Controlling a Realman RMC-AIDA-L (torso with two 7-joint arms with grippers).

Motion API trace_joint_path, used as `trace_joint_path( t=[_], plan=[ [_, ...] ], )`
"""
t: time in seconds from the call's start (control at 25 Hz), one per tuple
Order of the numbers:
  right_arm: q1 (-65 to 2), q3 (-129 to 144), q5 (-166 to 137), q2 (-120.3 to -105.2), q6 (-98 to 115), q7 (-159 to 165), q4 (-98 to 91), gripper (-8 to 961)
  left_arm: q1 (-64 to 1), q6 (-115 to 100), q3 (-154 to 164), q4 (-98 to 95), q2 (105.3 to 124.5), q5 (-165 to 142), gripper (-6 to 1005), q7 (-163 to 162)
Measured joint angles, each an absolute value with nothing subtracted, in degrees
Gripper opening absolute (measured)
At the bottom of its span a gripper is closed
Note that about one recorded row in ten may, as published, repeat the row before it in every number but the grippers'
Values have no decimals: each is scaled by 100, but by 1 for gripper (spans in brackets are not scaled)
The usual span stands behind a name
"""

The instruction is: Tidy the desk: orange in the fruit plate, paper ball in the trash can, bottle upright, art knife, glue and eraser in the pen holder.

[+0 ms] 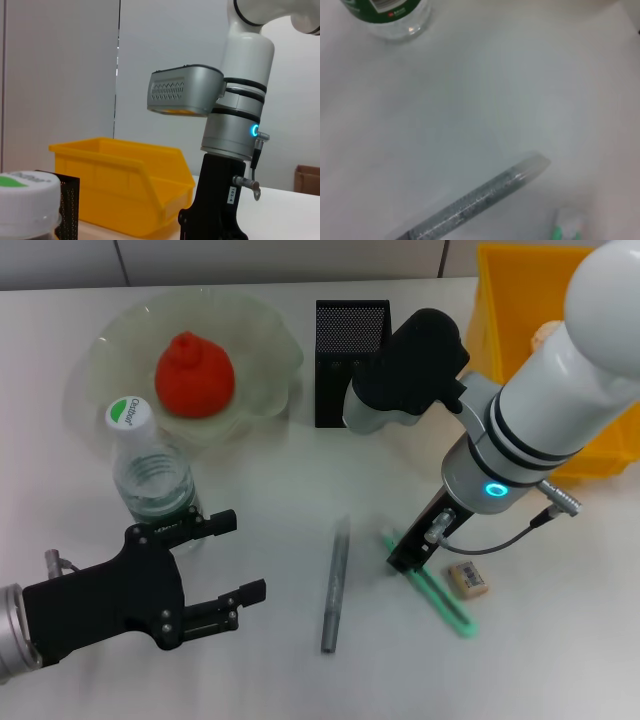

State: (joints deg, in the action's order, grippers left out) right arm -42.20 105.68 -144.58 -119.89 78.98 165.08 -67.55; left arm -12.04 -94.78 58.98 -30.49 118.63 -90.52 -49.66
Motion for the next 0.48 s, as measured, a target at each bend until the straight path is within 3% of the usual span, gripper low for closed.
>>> trace_joint_path(
  t=[0.12, 0.48],
  plan=[
    [-4313, 10571, -14443, -11989, 7886, 16501, -6594, 382, -1205, -9494, 5908, -3049, 11859, -9051, 784, -4966],
    [-4375, 10543, -14382, -11989, 7901, 16483, -6544, 214, -1204, -9504, 5933, -3049, 11864, -9068, 784, -4965]
  ],
)
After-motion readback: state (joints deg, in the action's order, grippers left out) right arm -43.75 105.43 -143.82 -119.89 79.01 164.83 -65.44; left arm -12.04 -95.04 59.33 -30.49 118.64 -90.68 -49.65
